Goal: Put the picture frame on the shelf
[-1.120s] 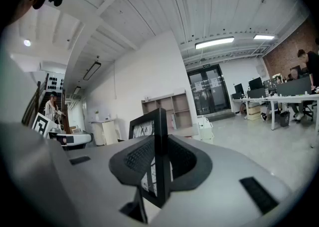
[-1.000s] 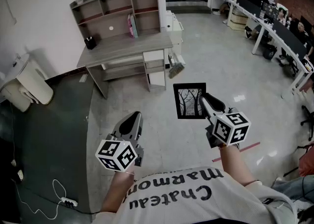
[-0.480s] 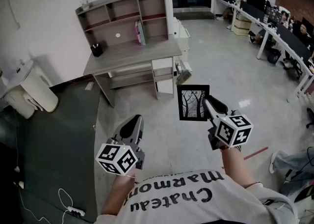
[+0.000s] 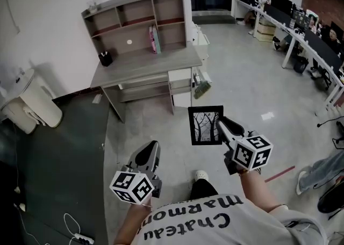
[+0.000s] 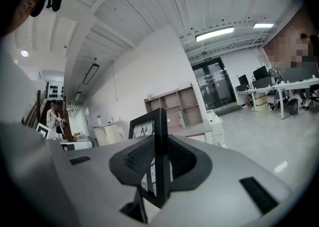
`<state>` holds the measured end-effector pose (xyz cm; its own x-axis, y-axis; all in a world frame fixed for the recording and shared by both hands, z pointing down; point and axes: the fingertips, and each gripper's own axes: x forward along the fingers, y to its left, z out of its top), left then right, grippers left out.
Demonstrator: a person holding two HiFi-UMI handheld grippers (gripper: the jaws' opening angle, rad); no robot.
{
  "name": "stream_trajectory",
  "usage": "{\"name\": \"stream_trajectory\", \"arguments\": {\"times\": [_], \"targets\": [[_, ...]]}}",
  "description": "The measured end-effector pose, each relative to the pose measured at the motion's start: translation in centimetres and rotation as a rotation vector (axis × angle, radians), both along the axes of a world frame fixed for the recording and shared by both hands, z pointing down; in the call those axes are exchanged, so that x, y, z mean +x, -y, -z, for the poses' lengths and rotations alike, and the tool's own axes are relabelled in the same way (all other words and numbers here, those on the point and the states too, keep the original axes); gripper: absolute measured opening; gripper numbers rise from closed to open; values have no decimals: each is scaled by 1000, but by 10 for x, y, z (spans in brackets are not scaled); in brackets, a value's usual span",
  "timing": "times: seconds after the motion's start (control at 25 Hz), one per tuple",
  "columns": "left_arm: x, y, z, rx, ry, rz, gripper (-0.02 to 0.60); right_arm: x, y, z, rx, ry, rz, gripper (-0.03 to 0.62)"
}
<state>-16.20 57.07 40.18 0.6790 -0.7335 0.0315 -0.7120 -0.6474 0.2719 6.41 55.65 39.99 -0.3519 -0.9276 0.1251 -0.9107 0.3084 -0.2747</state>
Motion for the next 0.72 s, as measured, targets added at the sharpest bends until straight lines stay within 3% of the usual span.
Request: {"name": "stream_trajectory", "arguments": {"times": [0.12, 0.28, 0.4, 0.48, 0.72], "targets": [[-1, 21, -3, -18, -25, 31, 18, 7, 20, -5, -8, 18, 5, 89], [13, 53, -7, -17, 3, 19, 18, 21, 57, -13, -18, 56, 17, 89], [28, 84, -4, -20, -27, 11, 18, 33, 92, -12, -20, 63, 32, 89], [38, 107, 2, -9, -46, 11, 18, 40, 116, -6, -10, 61, 45, 89], [74, 181, 25, 51, -11, 39, 17, 70, 188, 20, 30, 53, 74, 89]]}}
